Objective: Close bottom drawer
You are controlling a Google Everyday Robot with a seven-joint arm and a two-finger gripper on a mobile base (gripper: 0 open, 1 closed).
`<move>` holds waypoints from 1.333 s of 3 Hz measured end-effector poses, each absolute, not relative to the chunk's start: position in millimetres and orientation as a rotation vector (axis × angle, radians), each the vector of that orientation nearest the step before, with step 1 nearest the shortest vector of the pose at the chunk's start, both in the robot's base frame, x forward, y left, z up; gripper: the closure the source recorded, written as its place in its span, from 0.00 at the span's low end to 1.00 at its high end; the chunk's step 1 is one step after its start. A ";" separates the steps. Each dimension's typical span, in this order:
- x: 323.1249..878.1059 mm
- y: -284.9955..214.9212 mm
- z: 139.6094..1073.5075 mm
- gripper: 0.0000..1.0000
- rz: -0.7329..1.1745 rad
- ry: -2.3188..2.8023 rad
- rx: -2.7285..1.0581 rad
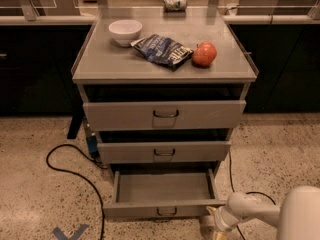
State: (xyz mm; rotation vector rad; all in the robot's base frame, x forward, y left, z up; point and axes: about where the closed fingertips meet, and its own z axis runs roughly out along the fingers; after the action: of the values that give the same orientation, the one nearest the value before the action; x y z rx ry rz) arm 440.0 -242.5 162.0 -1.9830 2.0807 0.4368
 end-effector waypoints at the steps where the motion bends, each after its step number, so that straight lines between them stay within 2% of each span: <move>1: 461.4 -226.8 147.5 0.00 0.472 2.098 -2.005; 3: 511.5 -206.7 168.0 0.00 0.466 2.024 -1.918; 4: 511.5 -206.7 168.0 0.00 0.466 2.024 -1.918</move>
Offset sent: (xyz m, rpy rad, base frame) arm 0.0948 0.0472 -0.0016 0.0904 -0.0251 -0.0349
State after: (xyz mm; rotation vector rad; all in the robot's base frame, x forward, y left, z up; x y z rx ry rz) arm 511.5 -206.7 168.0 -1.9179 2.0245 0.4661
